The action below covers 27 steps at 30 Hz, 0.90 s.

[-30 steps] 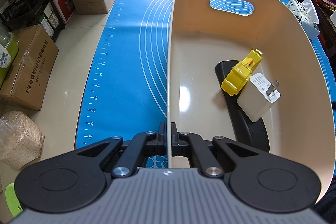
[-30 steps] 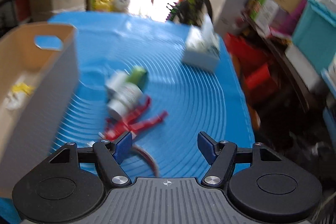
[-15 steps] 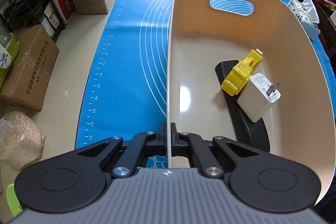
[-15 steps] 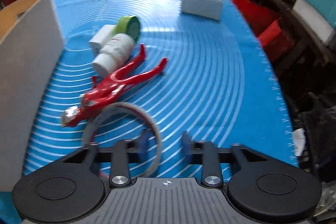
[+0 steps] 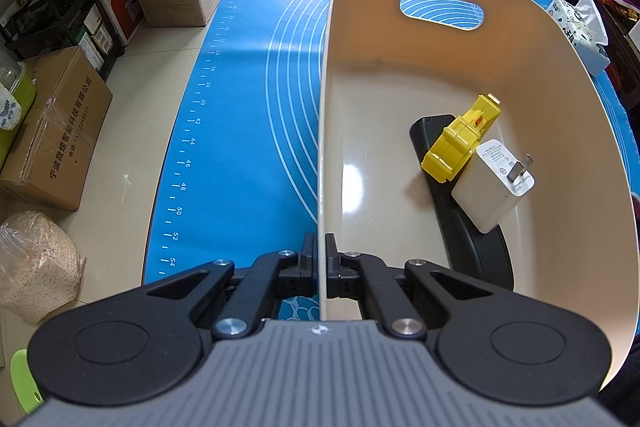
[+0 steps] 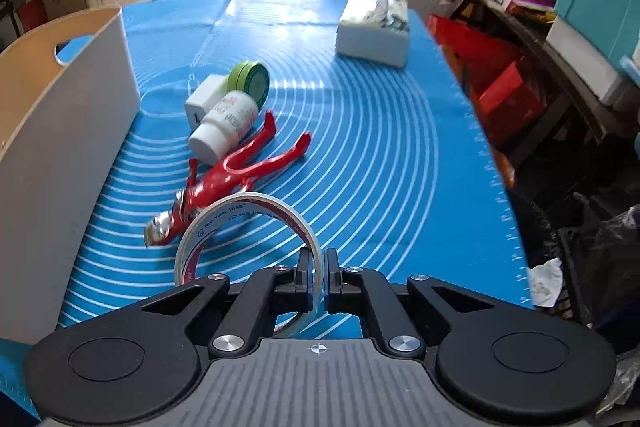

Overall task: Organize rigid objects
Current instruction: 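Move the right tool to the clear tape roll and grasp its rim, then carry the tape roll into the bin and open the right tool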

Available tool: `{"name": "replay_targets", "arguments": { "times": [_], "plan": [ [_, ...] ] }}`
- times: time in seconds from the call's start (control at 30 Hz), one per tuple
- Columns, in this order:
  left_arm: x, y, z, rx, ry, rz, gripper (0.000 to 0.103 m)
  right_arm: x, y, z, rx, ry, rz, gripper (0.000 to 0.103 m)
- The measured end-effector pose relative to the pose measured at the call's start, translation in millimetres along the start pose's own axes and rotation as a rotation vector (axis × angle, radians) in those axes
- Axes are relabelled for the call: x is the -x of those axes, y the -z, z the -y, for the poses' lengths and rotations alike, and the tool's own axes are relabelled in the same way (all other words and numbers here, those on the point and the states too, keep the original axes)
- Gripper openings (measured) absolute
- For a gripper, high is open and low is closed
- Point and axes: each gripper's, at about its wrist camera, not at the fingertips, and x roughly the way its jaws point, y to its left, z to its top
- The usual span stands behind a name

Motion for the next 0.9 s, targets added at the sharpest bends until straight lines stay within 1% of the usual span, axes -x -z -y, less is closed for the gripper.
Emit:
{"name": "replay_targets", "arguments": {
  "times": [0.13, 0.27, 0.43, 0.53, 0.67, 0.77, 0.9],
  "plan": [
    [0.0, 0.0, -0.1, 0.0, 0.0, 0.0, 0.004, 14.0, -7.0, -2.3, 0.014, 0.014, 0.034, 0.016],
    [0.0, -0.1, -0.1, 0.0, 0.0, 0.0, 0.003, 31.5, -21.2, -7.9, 0.009, 0.015, 0.094, 0.016],
    [-0.1, -0.2, -0.2, 0.0, 0.0, 0.0, 0.004, 55.0, -46.1, -28.6, 0.023, -0.019, 0.188, 0.016],
    [0.0, -0.2, -0.2, 0.0, 0.0, 0.0, 0.004, 66.0, -61.6, -47.3, 0.029, -0.063, 0.231, 0.016],
    [-0.2, -0.5, 0.1, 0.002, 0.002, -0.001, 0.004, 74.3, -81.8, -80.3, 0.09, -0.124, 0.265, 0.016],
    [-0.4, -0.6, -0.3, 0.0, 0.0, -0.001, 0.003, 75.8, -95.3, -105.1, 0.124, -0.166, 0.281, 0.016],
    [-0.6, -0.5, 0.0, 0.001, 0.001, 0.0, 0.003, 73.4, -101.7, -140.4, 0.175, -0.21, 0.284, 0.016]
  ]
}}
